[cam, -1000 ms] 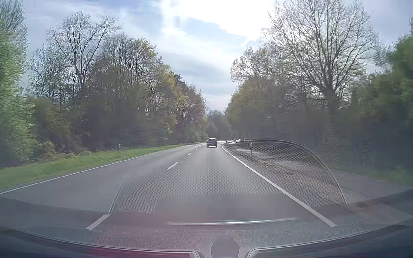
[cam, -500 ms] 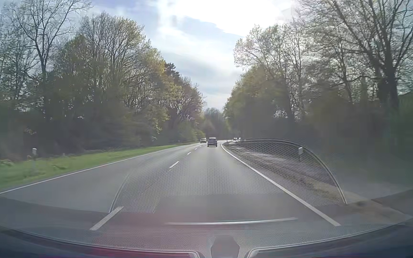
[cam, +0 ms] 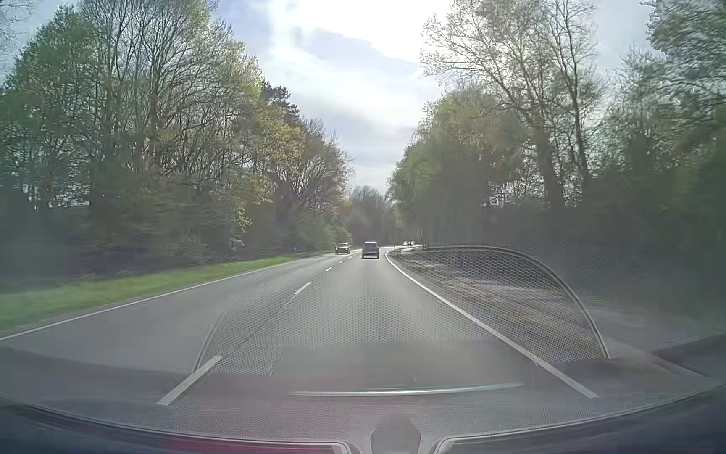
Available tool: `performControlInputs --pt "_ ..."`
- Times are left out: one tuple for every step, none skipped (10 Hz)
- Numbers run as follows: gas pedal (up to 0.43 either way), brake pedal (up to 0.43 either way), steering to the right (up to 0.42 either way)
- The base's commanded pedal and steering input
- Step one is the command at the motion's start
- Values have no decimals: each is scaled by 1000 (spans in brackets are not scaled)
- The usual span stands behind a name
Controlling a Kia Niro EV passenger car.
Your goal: Follow the waypoints while adhering to traffic rules and regulations
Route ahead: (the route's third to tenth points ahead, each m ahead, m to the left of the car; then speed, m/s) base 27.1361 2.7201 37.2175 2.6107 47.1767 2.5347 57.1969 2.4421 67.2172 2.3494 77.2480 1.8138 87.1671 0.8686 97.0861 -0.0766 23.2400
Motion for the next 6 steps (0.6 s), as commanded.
performControlInputs --pt "39 0 4" --pt "28 0 2" --pt "28 0 2" --pt "28 0 2" --pt "28 0 1" --pt "28 0 1"
